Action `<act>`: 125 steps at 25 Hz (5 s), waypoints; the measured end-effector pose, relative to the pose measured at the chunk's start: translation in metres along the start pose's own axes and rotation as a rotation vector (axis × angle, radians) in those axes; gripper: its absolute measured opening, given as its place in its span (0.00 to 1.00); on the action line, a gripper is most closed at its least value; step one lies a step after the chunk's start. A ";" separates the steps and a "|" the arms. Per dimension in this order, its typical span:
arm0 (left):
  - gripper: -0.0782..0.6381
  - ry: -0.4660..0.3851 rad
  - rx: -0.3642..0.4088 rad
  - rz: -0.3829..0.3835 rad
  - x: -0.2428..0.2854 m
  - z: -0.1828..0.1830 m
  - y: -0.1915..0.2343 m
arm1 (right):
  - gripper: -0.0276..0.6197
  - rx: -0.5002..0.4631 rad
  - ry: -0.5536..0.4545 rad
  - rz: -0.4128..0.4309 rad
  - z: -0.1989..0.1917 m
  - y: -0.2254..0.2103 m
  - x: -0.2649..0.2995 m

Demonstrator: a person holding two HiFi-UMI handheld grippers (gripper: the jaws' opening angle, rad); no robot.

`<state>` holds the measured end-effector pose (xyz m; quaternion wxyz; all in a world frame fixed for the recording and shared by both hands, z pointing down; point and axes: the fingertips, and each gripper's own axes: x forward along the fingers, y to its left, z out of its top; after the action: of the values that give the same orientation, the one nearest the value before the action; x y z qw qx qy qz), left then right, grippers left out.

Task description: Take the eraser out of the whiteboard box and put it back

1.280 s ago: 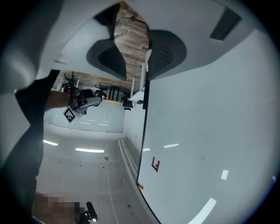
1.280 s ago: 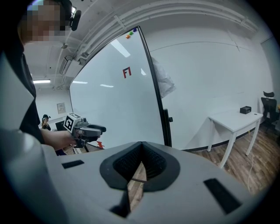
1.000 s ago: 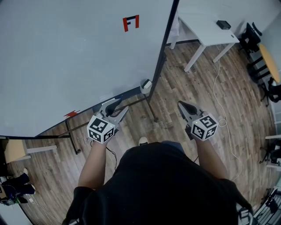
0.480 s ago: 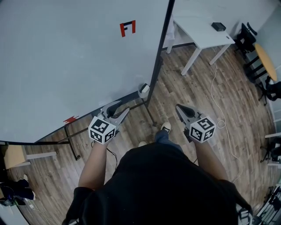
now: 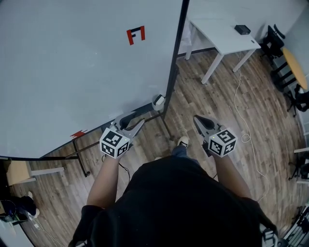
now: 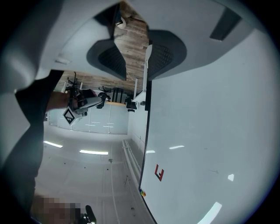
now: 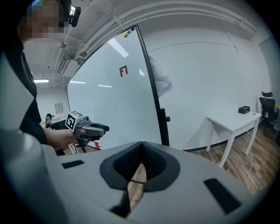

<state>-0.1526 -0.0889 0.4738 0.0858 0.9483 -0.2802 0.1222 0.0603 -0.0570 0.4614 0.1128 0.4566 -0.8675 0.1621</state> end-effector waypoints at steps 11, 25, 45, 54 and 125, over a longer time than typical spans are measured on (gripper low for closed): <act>0.34 0.032 -0.022 0.014 0.028 -0.004 0.010 | 0.04 0.012 0.035 0.030 -0.005 -0.024 0.015; 0.34 0.084 -0.048 0.013 0.070 -0.014 0.015 | 0.04 0.027 0.081 0.067 -0.015 -0.055 0.032; 0.34 0.186 -0.050 -0.010 0.141 -0.039 0.023 | 0.04 0.066 0.146 0.072 -0.037 -0.102 0.047; 0.34 0.254 -0.036 0.009 0.168 -0.060 0.036 | 0.04 0.072 0.174 0.070 -0.040 -0.123 0.056; 0.33 0.421 -0.102 0.084 0.220 -0.113 0.067 | 0.04 0.089 0.229 0.089 -0.058 -0.156 0.065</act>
<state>-0.0318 -0.2308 0.6492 0.1853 0.8837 -0.3013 0.3065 0.1555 -0.1666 0.5652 0.1833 0.4008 -0.8602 0.2565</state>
